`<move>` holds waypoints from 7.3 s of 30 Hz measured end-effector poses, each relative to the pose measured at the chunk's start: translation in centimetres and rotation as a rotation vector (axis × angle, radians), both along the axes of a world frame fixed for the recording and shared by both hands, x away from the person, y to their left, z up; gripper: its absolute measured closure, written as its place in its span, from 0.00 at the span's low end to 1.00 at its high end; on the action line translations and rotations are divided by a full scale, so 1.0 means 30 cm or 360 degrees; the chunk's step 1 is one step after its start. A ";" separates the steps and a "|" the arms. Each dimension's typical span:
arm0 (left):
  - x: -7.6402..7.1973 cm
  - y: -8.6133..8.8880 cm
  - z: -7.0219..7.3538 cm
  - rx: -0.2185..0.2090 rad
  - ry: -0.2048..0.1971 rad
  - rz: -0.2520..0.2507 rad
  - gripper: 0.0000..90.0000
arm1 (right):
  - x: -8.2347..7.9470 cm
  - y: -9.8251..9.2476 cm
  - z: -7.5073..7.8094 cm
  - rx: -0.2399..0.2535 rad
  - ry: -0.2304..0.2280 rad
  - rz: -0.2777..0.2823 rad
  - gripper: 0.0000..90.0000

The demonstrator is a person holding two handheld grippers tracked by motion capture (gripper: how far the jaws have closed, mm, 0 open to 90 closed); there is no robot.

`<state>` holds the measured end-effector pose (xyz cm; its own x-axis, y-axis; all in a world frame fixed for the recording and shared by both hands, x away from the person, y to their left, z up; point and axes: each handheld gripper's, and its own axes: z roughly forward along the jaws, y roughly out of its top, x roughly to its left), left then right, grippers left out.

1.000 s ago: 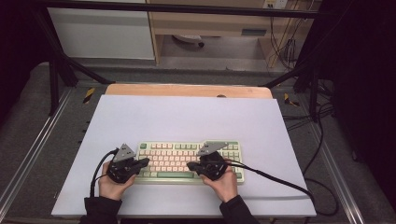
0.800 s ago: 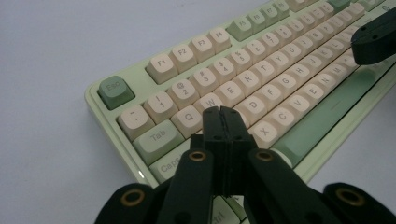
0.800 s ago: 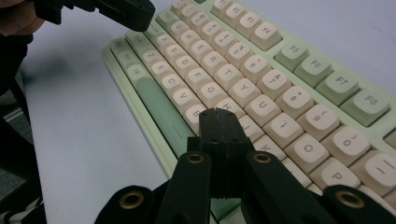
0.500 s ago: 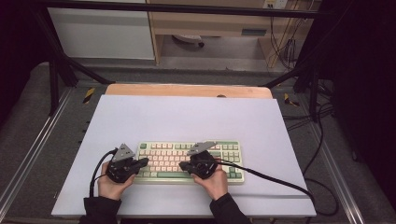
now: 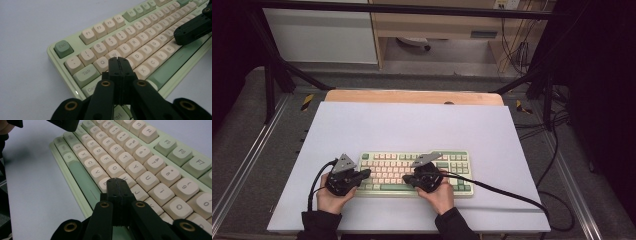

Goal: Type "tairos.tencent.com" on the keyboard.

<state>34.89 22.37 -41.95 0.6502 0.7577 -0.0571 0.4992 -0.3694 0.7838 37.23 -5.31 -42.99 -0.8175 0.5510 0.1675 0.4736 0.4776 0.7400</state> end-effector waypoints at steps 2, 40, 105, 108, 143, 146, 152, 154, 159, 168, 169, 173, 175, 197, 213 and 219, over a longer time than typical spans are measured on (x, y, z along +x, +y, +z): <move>0.000 -0.001 0.000 0.0006 0.0002 -0.0003 1.00 | 0.000 0.000 -0.001 -0.0006 -0.0002 0.0005 1.00; -0.008 -0.022 0.010 -0.0003 -0.0011 -0.0034 1.00 | -0.011 -0.151 0.072 -0.0014 -0.0040 -0.0077 1.00; -0.015 -0.151 -0.009 0.0071 0.0009 -0.0181 1.00 | -0.048 -0.304 0.057 0.0006 -0.0041 -0.0170 1.00; -0.015 -0.134 -0.003 0.0060 0.0006 -0.0166 1.00 | -0.049 -0.305 0.058 0.0009 -0.0042 -0.0174 1.00; 0.074 -0.152 0.029 0.0087 0.0008 -0.0063 1.00 | -0.048 -0.304 0.057 0.0004 -0.0040 -0.0167 1.00; 0.083 -0.152 0.019 0.0082 0.0010 -0.0051 1.00 | -0.048 -0.304 0.057 0.0001 -0.0035 -0.0171 1.00; 0.095 -0.156 -0.002 0.0100 0.0018 -0.0046 1.00 | -0.048 -0.303 0.056 0.0004 -0.0034 -0.0169 1.00; 0.097 -0.156 -0.004 0.0097 0.0020 -0.0043 1.00 | -0.048 -0.304 0.056 0.0001 -0.0037 -0.0169 1.00; 0.099 -0.161 -0.015 0.0108 0.0028 -0.0048 1.00 | -0.049 -0.305 0.057 0.0007 -0.0042 -0.0170 1.00; 0.099 -0.163 -0.022 0.0110 0.0027 -0.0055 1.00 | -0.048 -0.305 0.056 0.0002 -0.0038 -0.0167 1.00; 0.099 -0.163 -0.023 0.0111 0.0027 -0.0056 1.00 | -0.048 -0.304 0.056 0.0001 -0.0036 -0.0169 1.00; 0.100 -0.162 -0.029 0.0112 0.0031 -0.0058 1.00 | -0.048 -0.303 0.055 0.0005 -0.0036 -0.0168 1.00; 0.097 -0.162 -0.027 0.0110 0.0028 -0.0057 1.00 | -0.048 -0.304 0.056 0.0000 -0.0037 -0.0168 1.00; 0.029 -0.102 0.014 0.0058 -0.0016 -0.0080 1.00 | -0.053 -0.306 0.066 0.0018 -0.0049 -0.0164 1.00; -0.005 -0.036 0.009 0.0036 -0.0008 -0.0055 1.00 | -0.052 -0.265 0.068 0.0017 -0.0046 -0.0133 1.00; -0.012 -0.015 0.000 0.0040 -0.0002 -0.0045 1.00 | -0.050 -0.232 0.065 0.0014 -0.0037 -0.0110 1.00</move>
